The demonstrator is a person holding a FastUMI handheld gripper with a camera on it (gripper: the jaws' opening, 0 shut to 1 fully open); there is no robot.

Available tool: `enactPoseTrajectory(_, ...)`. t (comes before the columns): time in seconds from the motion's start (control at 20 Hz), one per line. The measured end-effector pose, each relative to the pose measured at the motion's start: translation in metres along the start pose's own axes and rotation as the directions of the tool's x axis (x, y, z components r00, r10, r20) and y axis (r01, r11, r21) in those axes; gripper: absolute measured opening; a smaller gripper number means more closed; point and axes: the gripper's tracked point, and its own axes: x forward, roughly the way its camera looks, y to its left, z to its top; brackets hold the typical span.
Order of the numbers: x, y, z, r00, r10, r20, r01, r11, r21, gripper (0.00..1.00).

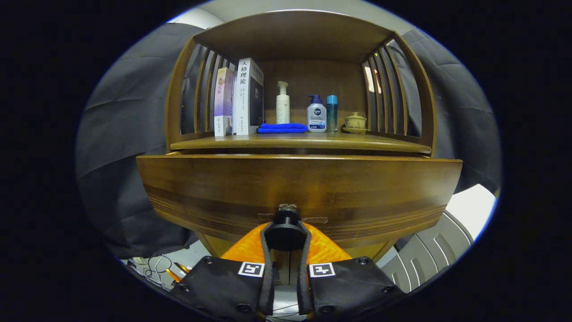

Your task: Pull open the drawer, take out the items inside it, and place them on the countertop above the cabinet.

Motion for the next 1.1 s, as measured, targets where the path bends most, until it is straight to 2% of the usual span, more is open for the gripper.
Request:
enactPoseTrajectory(0.55, -0.046, 0.005, -0.02, 1.0, 0.015, -0.006, -0.015, 1.0, -0.014, 0.23)
enactPoseTrajectory(1.1, -0.077, 0.012, -0.034, 0.998, 0.065, -0.023, -0.065, 0.998, -0.017, 0.22)
